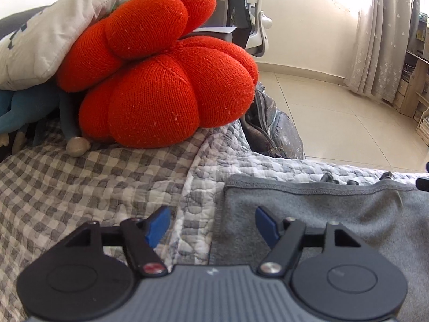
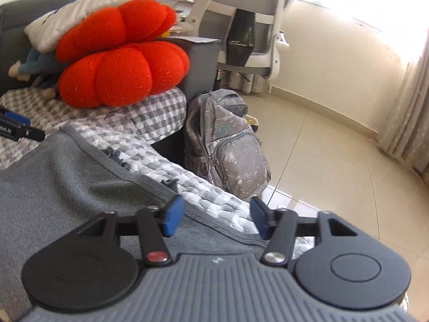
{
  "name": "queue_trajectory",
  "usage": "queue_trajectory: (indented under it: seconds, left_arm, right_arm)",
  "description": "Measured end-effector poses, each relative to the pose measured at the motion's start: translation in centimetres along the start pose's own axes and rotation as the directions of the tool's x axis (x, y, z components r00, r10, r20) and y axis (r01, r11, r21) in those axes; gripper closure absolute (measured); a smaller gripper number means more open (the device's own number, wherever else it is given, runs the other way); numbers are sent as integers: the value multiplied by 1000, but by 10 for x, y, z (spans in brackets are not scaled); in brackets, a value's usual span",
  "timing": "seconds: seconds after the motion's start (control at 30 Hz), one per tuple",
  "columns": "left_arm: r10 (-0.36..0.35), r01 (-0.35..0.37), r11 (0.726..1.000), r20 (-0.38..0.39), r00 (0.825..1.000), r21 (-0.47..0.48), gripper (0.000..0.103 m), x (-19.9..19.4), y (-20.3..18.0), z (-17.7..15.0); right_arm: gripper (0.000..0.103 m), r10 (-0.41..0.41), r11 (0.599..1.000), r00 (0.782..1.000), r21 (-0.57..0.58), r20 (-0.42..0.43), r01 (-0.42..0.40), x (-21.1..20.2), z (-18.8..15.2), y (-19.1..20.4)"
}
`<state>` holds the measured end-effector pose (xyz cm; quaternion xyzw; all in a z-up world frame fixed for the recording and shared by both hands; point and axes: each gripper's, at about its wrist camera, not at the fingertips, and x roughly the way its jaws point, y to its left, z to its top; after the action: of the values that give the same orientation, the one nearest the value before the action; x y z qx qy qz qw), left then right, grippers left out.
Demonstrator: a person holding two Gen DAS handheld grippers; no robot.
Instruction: Fold clothes
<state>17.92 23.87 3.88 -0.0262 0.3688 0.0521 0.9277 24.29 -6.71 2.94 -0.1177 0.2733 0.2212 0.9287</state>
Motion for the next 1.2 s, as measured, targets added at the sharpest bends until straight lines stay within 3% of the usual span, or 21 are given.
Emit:
queue_trajectory:
  seconds: [0.13,0.27,0.37,0.4,0.43,0.47,0.5,0.57,0.6,0.63,0.8,1.1,1.2]
  left_arm:
    - [-31,30,999,-36,999,-45,33,16,15,10]
    - [-27,27,999,-17,999,-22,33,26,9,11]
    - [-2,2,1000,-16,1000,-24,34,37,2,9]
    - [-3,3,1000,-12,1000,-23,38,39,0,8]
    - [-5,5,1000,-7,1000,-17,39,40,-3,6]
    - [-8,8,1000,0,1000,-12,44,40,-5,5]
    - [-17,17,1000,4,1000,-8,56,40,-7,5]
    - [-33,33,999,7,999,-14,76,39,-11,4]
    - [-31,31,1000,12,999,-7,96,38,-14,4]
    - [-25,25,1000,18,1000,3,98,37,-17,4]
    - [-3,1,1000,87,996,20,99,21,-20,8]
    - [-15,31,995,165,986,-99,99,6,2,19]
    - [17,-10,998,129,991,-61,98,17,-6,16]
  right_arm:
    - [36,0,989,1000,148,-19,3,-10,-19,-43]
    - [36,63,969,998,238,0,-61,-11,-32,-56]
    - [36,52,966,999,252,-10,-48,-5,-34,-57]
    - [41,58,962,998,267,-14,-52,-2,-35,-59]
    - [57,64,958,998,281,-17,-57,1,-36,-61]
    - [69,73,954,997,294,-23,-63,3,-37,-61]
    - [87,79,952,996,298,-42,-63,8,-39,-60]
    - [88,68,965,997,258,-38,-56,8,-38,-51]
    - [90,68,967,997,247,-34,-58,7,-37,-47]
    - [91,71,968,997,243,-33,-61,7,-36,-45]
    - [93,2,983,1000,184,-12,0,-3,-31,-38]
    - [93,-84,988,994,138,63,75,-14,-19,-32]
    - [93,-120,985,992,131,46,113,-5,-19,-30]
